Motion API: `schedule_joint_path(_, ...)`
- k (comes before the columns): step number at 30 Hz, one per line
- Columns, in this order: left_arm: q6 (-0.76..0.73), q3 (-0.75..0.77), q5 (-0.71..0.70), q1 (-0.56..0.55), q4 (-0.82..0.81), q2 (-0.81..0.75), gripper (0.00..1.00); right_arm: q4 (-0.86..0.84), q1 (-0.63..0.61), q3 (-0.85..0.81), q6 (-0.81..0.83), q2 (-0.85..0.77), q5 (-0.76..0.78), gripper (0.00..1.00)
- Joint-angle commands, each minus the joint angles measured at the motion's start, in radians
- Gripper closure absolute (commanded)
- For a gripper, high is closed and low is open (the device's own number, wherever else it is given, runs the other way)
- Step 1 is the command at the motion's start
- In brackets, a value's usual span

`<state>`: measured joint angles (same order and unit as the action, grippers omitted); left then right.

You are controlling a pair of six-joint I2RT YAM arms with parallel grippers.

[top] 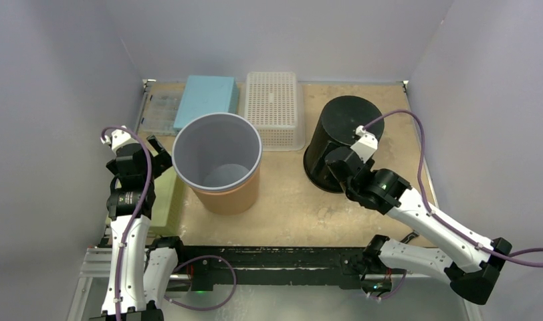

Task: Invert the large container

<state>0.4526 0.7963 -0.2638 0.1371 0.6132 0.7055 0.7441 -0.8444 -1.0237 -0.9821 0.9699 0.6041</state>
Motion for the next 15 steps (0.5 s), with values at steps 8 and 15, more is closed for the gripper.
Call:
schedule_joint_path(8,-0.001,-0.006,0.005,0.004,-0.04,-0.005,0.02,0.001,-0.002,0.048,-0.447,0.031,0.306,0.01)
schedule_joint_path(15,-0.002,-0.006,0.005,0.004,-0.04,-0.002,0.01,0.021,-0.002,0.002,-0.489,0.162,0.315,0.01)
